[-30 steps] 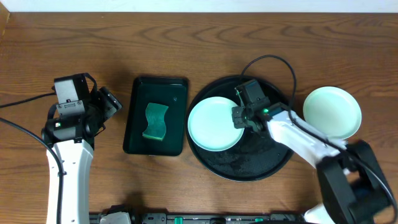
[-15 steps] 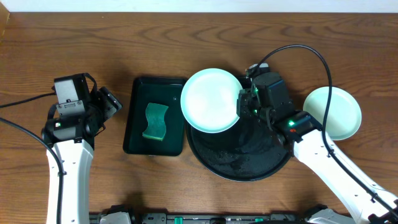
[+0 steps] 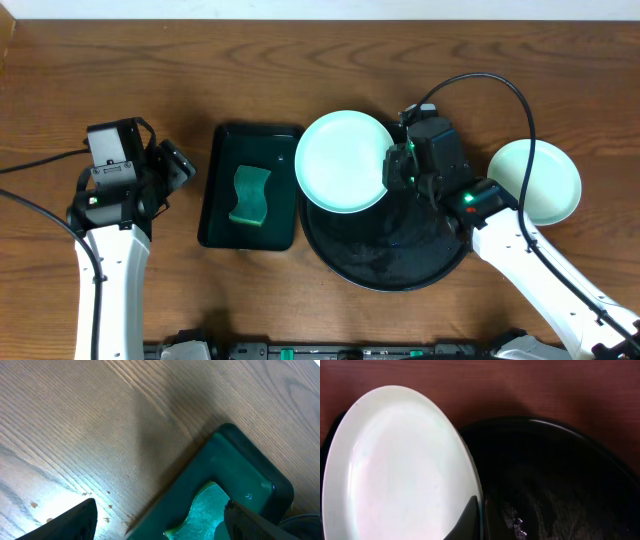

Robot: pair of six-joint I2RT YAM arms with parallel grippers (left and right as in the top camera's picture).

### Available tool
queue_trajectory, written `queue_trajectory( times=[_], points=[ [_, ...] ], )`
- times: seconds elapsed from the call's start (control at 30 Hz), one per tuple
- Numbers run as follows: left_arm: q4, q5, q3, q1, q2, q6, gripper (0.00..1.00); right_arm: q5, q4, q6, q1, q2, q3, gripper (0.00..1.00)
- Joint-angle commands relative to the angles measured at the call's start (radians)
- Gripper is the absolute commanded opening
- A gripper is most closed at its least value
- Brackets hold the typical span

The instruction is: Clean dirty plates on tray and stack at the side

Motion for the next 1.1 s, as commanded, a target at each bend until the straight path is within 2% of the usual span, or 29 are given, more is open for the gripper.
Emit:
queue_trajectory(
  times=[0.0, 0.23, 0.47, 0.67, 0.87, 1.07],
  points=[
    [-0.003, -0.005, 0.02, 0.004, -0.006, -0.002, 0.81, 0.011, 0.001, 0.024, -0.005, -0.005, 0.006, 0.02],
    [-0.003, -0.005, 0.02, 0.004, -0.006, -0.002, 0.81, 0.114, -0.004, 0.161, 0.029, 0.006, 0.006, 0.01],
    [-0.003, -0.005, 0.02, 0.004, -0.006, -0.002, 0.81, 0.24, 0.11, 0.159, 0.143, 0.098, 0.006, 0.02],
    [-0.003, -0.005, 0.02, 0.004, -0.006, -0.002, 0.81, 0.331, 0.25, 0.098, 0.239, 0.225, 0.006, 0.01],
    [-0.003, -0.005, 0.02, 0.004, -0.006, -0.002, 0.81, 0.468, 0.392, -0.026, 0.322, 0.257, 0.006, 0.01],
    [-0.003, -0.005, 0.02, 0.004, -0.006, -0.002, 0.81, 0.638, 0.548, -0.334, 0.409, 0.257, 0.017, 0.02]
  ],
)
